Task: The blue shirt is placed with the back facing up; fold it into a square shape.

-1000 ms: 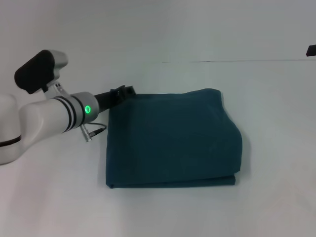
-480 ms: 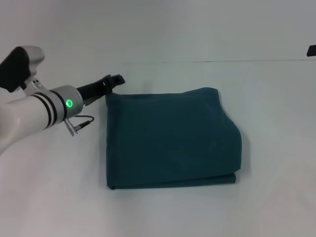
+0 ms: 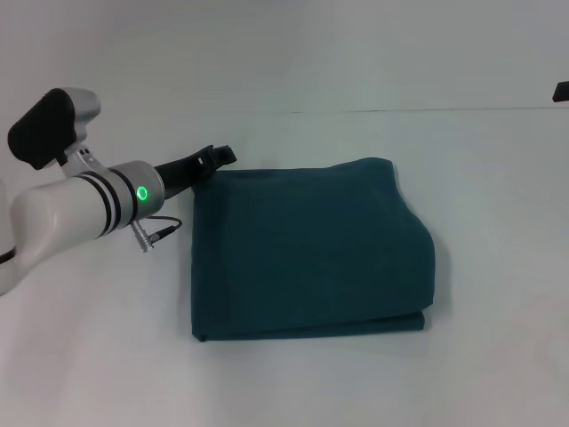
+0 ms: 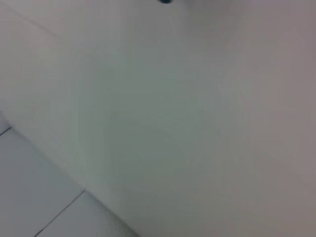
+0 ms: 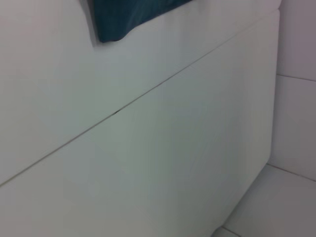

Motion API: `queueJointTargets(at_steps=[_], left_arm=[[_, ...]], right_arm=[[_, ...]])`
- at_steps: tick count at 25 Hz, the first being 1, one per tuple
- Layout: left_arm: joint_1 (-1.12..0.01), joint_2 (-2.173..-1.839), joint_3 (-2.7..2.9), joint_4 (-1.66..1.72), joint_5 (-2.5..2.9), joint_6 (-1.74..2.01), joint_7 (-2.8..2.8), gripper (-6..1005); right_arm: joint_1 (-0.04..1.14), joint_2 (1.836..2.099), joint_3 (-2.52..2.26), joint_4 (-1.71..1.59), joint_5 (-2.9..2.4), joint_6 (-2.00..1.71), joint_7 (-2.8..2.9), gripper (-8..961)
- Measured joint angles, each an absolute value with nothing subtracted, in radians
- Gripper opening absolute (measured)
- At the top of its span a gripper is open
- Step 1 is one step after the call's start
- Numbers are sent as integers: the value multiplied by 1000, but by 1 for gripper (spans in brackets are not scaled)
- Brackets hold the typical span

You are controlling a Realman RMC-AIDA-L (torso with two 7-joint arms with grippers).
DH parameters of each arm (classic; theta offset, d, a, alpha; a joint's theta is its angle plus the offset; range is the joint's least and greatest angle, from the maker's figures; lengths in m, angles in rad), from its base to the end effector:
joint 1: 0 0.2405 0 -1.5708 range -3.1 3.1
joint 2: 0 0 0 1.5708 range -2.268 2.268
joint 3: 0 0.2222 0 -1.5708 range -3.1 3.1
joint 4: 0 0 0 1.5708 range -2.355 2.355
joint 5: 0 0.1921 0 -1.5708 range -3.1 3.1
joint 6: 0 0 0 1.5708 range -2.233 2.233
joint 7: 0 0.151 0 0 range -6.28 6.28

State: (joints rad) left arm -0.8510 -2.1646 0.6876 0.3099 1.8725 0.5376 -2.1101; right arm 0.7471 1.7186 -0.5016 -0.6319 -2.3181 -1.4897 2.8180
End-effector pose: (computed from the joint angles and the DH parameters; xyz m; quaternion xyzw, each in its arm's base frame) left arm -0.2178 0.4084 -0.0492 -0.6621 -0.6281 -0.2603 0.3151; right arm 0.2444 0.3833 0.1552 -0.6309 0.7255 0.2142 0.1724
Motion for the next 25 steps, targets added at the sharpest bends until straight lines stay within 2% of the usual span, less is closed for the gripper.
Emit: queueJointTargets(at_steps=[10,15,17,20,22,25], left_arm=[[-844,-2156,711,305,1875,500,-2115,497],[-768,-2159,701,423,1868,673,-2162,499],[-719,-2145,704,491,1873,832,-2222,499],[-670,-2104,696,546,1879,1081,-2244,500],[-640,-2073,681,587,1887,1272,-2233,501],[-608,-2052,674,680,1941,1488,-2229,502]], right_arm=[[742,1720,-502,-632,-2319,-1488,2816,827],[742,1717,-502,-632,-2320,-1489,2800,842],[742,1717,-502,-632,-2320,-1492,2787,848],[740,1722,-502,-632,-2315,-1499,2714,858],[740,1733,-502,-633,-2310,-1509,2632,864],[747,1764,-512,-639,-2305,-1534,2481,873]])
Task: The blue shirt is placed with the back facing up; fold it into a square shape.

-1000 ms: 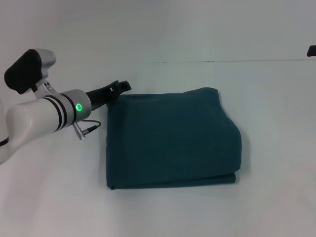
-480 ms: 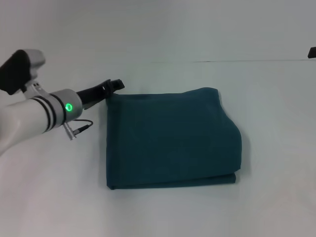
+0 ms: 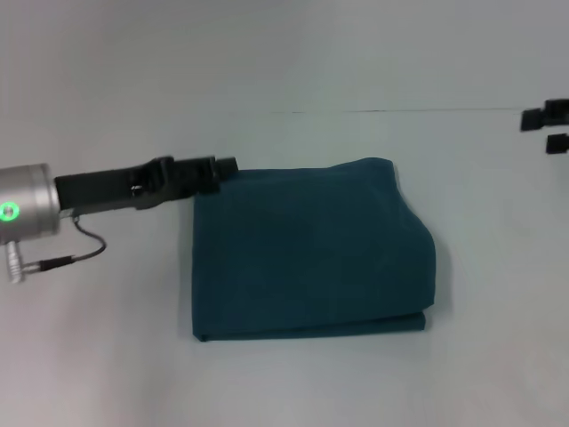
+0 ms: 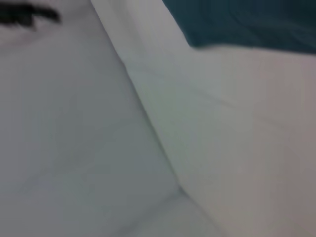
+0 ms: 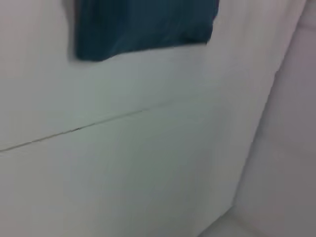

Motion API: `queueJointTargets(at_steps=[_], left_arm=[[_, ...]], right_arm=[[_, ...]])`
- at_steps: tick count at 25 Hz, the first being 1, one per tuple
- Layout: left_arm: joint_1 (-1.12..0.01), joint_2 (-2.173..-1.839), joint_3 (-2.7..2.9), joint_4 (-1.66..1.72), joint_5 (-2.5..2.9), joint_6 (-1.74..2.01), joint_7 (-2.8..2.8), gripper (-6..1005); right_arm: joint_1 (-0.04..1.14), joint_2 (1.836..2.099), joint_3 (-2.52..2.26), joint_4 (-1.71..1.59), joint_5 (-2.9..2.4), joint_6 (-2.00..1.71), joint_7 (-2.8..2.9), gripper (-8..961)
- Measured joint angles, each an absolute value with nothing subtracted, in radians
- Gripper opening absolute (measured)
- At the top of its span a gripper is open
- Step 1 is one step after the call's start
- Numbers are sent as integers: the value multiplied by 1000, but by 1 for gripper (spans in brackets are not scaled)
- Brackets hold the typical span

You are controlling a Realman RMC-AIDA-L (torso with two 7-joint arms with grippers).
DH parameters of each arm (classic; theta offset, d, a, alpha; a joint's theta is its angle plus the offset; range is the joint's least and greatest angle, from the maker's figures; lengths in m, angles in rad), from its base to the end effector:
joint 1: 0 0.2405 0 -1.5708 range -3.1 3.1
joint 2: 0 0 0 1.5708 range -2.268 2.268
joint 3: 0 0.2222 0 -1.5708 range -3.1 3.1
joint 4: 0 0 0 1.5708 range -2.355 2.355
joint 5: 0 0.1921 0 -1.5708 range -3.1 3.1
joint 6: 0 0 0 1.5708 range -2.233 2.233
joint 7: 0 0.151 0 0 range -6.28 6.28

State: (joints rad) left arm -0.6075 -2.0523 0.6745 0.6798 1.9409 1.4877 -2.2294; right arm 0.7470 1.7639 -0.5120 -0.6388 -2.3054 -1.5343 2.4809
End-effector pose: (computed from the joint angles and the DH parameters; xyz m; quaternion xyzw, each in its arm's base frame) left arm -0.2014 0.3391 0.0301 -0.7792 -0.5445 -0.3048 0.0602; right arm 0.2359 0.3760 0.1333 -0.7520 0.6121 0.1819 0.1636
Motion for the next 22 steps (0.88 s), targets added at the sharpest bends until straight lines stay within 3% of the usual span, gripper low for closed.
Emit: queueJointTargets(at_steps=[5,10,13,22], left_arm=[[-576,-2056,676,776,2019,1646,-2171,602],[-587,-2052,703,782,2096,1727,-2016,725],[-594,-2056,745,782,2128,1729,-1972,799],[-593,-2066,794,782,2175,1720,-1896,916]], right_arm=[[750,1832,-598,-659,-2303,-1558,2297,889],[734,1954,-676,-775,-2311,-1658,2055,908],[723,2004,-728,-818,-2318,-1673,2015,930],[721,2070,-760,-806,-2313,-1727,1979,945]])
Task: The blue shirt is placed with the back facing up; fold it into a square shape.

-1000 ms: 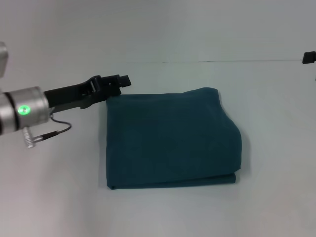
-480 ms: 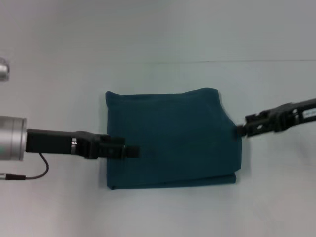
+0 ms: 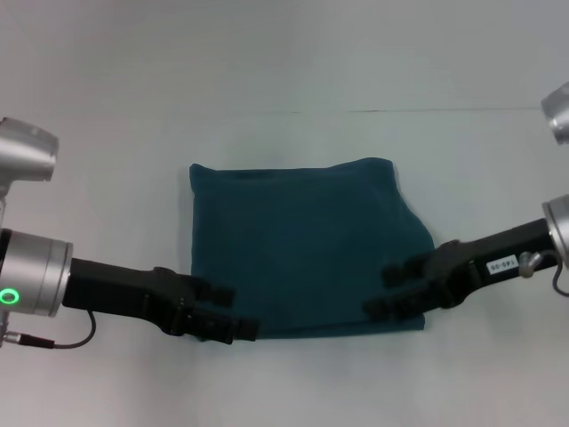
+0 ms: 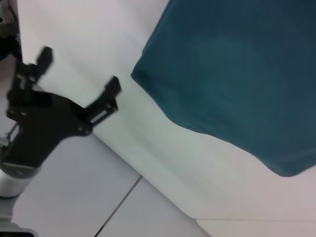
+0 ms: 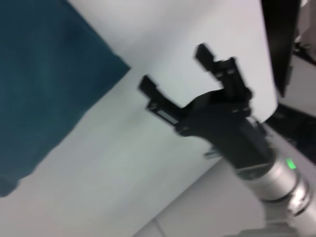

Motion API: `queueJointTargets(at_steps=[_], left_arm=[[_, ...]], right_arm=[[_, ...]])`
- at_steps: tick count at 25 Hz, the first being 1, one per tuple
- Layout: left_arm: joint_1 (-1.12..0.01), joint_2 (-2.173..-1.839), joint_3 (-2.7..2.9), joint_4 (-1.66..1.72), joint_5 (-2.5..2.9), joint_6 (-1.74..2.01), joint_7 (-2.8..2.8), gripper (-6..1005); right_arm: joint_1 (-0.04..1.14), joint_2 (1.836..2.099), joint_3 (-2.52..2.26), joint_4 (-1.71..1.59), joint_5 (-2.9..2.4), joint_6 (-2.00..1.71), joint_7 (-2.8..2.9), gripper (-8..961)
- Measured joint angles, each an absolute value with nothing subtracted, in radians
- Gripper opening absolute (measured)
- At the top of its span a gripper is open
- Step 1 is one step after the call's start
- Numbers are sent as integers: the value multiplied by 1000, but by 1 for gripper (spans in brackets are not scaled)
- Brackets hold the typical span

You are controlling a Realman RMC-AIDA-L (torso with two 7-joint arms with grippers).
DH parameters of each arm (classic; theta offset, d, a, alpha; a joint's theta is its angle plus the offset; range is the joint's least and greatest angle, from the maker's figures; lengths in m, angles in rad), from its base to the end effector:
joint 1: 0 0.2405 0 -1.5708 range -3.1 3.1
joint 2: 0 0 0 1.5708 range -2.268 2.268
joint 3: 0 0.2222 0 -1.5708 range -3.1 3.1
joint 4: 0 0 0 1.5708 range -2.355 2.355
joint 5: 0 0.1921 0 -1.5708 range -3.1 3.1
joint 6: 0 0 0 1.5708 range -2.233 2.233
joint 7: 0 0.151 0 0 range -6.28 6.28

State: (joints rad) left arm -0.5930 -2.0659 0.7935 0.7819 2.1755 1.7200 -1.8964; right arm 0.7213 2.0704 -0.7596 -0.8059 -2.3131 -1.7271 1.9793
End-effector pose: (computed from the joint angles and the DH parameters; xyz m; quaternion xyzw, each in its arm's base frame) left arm -0.2037 0.2922 0.0089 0.9229 0.3575 0.1419 0.0167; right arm 0.1815 0.3132 0.0098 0.9343 -0.3457 -0.0849 0.0178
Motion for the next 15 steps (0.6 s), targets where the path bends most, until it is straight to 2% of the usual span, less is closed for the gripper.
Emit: queueJointTargets(at_steps=[5,15], left_arm=[[-581,-2070,793,773,2176,1682,-1884,914],[-574,-2074,799,763,2177,1667,-1875,912]], right_arm=[[720,2074,-760,-772,-2314,-1753,1963,945],[709,2056,-773,-750,-2321,-1766,1955,944]])
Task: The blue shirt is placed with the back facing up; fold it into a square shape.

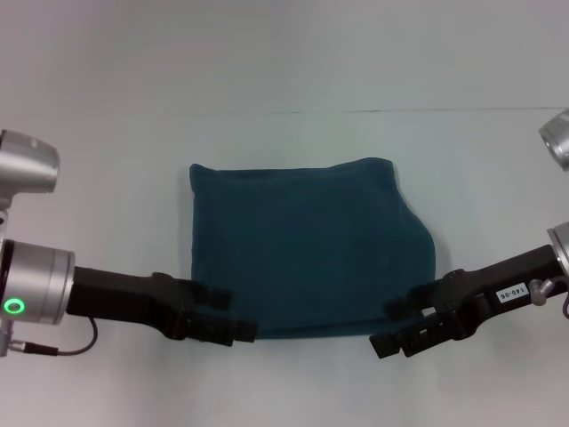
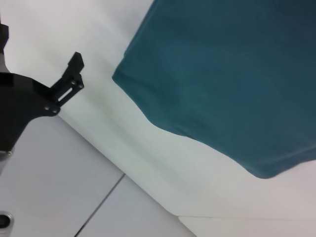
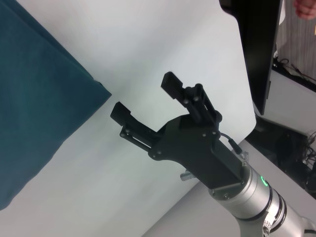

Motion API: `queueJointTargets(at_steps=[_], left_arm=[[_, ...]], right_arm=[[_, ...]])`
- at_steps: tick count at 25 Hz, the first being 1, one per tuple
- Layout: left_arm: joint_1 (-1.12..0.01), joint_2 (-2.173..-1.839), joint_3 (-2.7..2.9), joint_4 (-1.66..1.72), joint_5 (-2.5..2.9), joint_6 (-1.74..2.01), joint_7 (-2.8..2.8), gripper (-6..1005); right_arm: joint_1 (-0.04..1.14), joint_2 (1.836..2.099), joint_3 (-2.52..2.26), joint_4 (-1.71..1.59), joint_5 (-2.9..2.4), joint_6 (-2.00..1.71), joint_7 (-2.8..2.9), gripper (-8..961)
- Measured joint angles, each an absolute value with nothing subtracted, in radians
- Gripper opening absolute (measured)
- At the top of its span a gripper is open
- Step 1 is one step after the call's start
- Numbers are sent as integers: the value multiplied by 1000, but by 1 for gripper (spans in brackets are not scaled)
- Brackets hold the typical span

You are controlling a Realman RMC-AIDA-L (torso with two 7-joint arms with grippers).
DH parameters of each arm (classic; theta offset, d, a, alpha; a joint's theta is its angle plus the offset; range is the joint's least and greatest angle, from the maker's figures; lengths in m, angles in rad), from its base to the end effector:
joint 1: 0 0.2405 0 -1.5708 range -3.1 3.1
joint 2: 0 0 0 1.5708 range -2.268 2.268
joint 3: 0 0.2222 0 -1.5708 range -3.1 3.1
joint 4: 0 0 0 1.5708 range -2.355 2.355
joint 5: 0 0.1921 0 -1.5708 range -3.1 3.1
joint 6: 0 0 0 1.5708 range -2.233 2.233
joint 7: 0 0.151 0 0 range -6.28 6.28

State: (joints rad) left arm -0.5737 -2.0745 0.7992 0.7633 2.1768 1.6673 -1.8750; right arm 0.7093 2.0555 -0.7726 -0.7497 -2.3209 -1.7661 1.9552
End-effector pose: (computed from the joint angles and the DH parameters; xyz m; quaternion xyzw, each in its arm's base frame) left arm -0.2122 0.2917 0.0024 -0.9199 -0.3658 -0.1414 0.0008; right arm 0.1906 0.3000 0.0059 0.9309 -0.3537 -0.0745 0.0528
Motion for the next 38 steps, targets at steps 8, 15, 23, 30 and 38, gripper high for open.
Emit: queueJointTargets(at_steps=[8,15,23,30,38], left_arm=[[-574,-2095,814,765,2177,1679,-1796,913],[-571,-2095,815,769,2177,1680,-1792,913],[-574,-2095,815,766,2177,1686,-1802,913],[-577,-2094,811,766,2177,1685,-1823,912],[-578,-2089,806,764,2177,1681,-1854,913]], right_arm=[[710,2055,-800,-751,-2321,-1761,1935,944],[710,2049,-801,-751,-2321,-1753,1927,945],[710,2054,-799,-748,-2319,-1718,1908,944],[714,2071,-800,-744,-2317,-1696,1857,945],[718,2074,-801,-747,-2316,-1689,1849,945]])
